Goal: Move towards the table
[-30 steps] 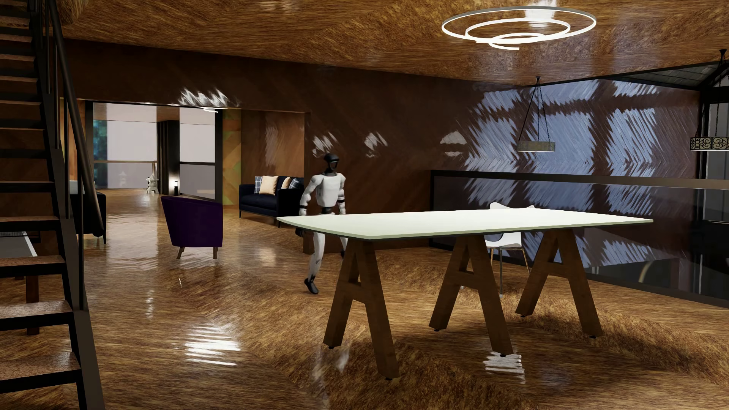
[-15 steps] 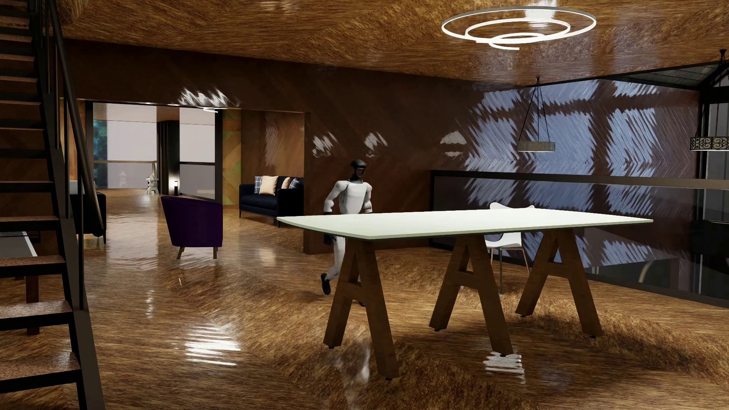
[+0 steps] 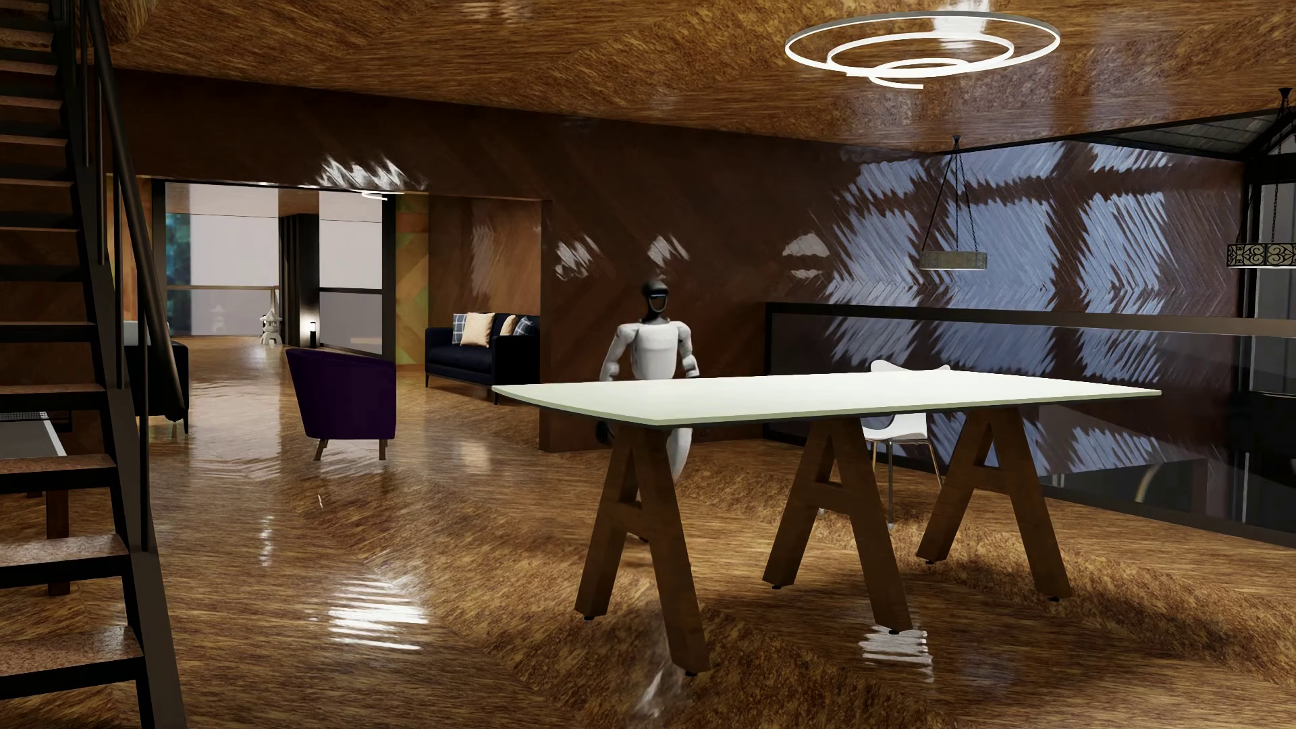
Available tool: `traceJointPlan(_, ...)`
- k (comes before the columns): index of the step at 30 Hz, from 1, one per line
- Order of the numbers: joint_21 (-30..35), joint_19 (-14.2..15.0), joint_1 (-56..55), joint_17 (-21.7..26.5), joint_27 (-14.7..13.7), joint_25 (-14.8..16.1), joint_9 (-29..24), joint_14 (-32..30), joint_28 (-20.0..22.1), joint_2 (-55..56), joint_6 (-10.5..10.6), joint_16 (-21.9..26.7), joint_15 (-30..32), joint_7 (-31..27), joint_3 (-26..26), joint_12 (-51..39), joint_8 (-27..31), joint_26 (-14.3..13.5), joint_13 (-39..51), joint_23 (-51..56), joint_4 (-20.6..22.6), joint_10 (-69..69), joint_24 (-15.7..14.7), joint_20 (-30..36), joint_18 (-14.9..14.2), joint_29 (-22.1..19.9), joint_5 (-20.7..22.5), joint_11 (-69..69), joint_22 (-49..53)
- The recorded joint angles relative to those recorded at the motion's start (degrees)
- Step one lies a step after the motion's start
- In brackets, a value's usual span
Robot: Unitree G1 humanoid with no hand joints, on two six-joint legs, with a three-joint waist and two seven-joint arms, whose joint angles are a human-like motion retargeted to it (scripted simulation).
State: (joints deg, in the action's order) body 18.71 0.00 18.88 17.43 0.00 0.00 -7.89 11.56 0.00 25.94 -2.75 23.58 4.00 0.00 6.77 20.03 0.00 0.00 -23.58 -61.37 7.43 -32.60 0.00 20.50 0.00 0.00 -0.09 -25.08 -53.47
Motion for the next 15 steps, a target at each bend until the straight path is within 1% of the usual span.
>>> traceJointPlan(1,0.85,0.00,-0.20,-0.22,0.00,0.00,0.10,-5.05,0.00,0.95,1.85,-1.01,6.27,0.00,-1.21,-0.26,0.00,0.00,0.98,-2.25,-1.24,-2.30,0.00,-0.16,0.00,0.00,2.03,-2.96,-1.24)
traceJointPlan(2,2.31,0.00,-1.15,-0.17,0.00,0.00,0.17,-12.23,0.00,0.82,3.29,-1.96,7.48,0.00,-2.62,-0.24,0.00,0.00,2.12,-3.37,-2.37,-5.92,0.00,0.42,0.00,0.00,3.53,-5.30,-2.44)
traceJointPlan(3,3.25,0.00,-3.44,0.15,0.00,0.00,0.60,-19.00,0.00,0.01,4.25,-2.71,5.87,0.00,-3.61,-0.08,0.00,0.00,3.13,-2.64,-3.47,-10.44,0.00,1.86,0.00,0.00,4.16,-6.42,-3.36)
traceJointPlan(4,2.95,0.00,-6.75,0.74,0.00,0.00,1.22,-21.39,0.00,-1.24,5.05,-3.29,3.49,0.00,-4.00,0.10,0.00,0.00,3.96,-0.06,-4.56,-14.86,0.00,3.36,0.00,0.00,4.37,-6.36,-3.80)
traceJointPlan(5,1.58,0.00,-10.17,1.46,0.00,0.00,1.61,-18.42,0.00,-3.04,5.77,-3.81,1.39,0.00,-4.00,0.22,0.00,0.00,4.74,3.70,-5.44,-18.28,0.00,4.29,0.00,0.00,4.68,-5.65,-3.88)
traceJointPlan(6,-0.16,0.00,-13.10,2.05,0.00,0.00,1.63,-13.24,0.00,-5.24,6.04,-4.18,-0.09,0.00,-3.99,0.23,0.00,0.00,5.68,7.69,-5.90,-20.13,0.00,4.63,0.00,0.00,5.16,-4.75,-3.79)
traceJointPlan(7,-1.97,0.00,-15.47,2.36,0.00,0.00,1.48,-8.88,0.00,-7.39,5.65,-4.29,-1.10,0.00,-4.29,0.09,0.00,0.00,6.82,11.43,-5.79,-20.21,0.00,4.50,0.00,0.00,5.55,-4.01,-3.52)
traceJointPlan(9,-5.12,0.00,-19.19,2.71,0.00,0.00,1.03,-3.71,0.00,-11.27,4.18,-3.91,-3.10,0.00,-5.75,-0.74,0.00,0.00,9.10,17.99,-4.77,-16.66,0.00,3.72,0.00,0.00,5.59,-2.82,-2.45)
traceJointPlan(12,-7.50,0.00,-22.29,4.15,0.00,0.00,0.65,0.31,0.00,-16.65,3.31,-3.28,-6.86,0.00,-8.09,-1.78,0.00,0.00,11.35,24.62,-4.22,-6.92,0.00,2.09,0.00,0.00,5.41,-0.55,-0.01)
traceJointPlan(14,-7.79,0.00,-23.03,4.53,0.00,0.00,0.64,1.49,0.00,-19.21,2.73,-2.94,-8.84,0.00,-8.92,-1.85,0.00,0.00,12.26,24.59,-4.03,0.04,0.00,0.97,0.00,0.00,5.04,0.54,1.41)
traceJointPlan(15,-7.39,0.00,-23.31,4.44,0.00,0.00,0.66,0.51,0.00,-20.17,2.59,-2.84,-9.65,0.00,-9.13,-1.84,0.00,0.00,12.49,22.76,-4.08,2.26,0.00,0.93,0.00,0.00,4.92,0.85,2.00)
